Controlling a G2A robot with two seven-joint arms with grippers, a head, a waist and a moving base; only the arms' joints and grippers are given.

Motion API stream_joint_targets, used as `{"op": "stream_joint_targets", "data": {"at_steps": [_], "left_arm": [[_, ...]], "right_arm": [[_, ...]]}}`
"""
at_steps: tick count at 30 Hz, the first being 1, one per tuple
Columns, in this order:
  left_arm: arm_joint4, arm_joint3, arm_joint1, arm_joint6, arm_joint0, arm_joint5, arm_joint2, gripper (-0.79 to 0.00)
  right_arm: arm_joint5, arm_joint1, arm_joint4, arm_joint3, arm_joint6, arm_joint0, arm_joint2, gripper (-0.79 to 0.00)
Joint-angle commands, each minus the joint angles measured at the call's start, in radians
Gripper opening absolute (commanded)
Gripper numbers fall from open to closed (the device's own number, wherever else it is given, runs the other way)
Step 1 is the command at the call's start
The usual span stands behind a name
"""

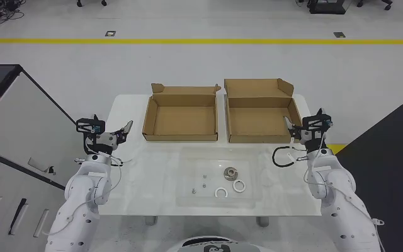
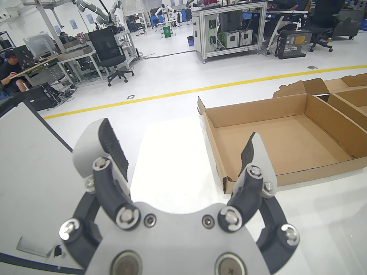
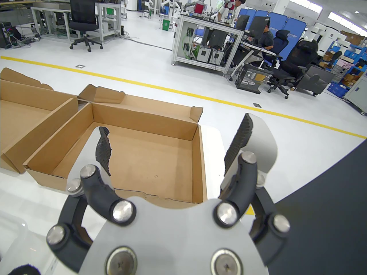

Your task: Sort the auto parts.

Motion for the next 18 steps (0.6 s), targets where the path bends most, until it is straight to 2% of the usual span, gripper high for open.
{"op": "stream_joint_targets", "data": {"at_steps": [1, 8, 11, 14, 18], "left_arm": [[0.000, 0.000, 0.000, 0.000, 0.000, 0.000, 0.000, -0.001], [0.000, 0.000, 0.000, 0.000, 0.000, 0.000, 0.000, 0.000], [0.000, 0.000, 0.000, 0.000, 0.000, 0.000, 0.000, 0.000], [0.000, 0.000, 0.000, 0.000, 0.000, 0.000, 0.000, 0.000], [0.000, 0.000, 0.000, 0.000, 0.000, 0.000, 0.000, 0.000]], "right_arm": [[0.000, 0.000, 0.000, 0.000, 0.000, 0.000, 0.000, -0.001], [-0.002, 0.000, -0.005, -0.008, -0.005, 0.003, 0.002, 0.000], [-0.026, 0.006, -0.093, -0.043, 0.001, -0.001, 0.012, 0.000], [-0.087, 0.014, -0.172, -0.111, 0.062, -0.007, 0.033, 0.000], [-0.284, 0.029, -0.244, -0.224, 0.175, -0.021, 0.066, 0.000]]}}
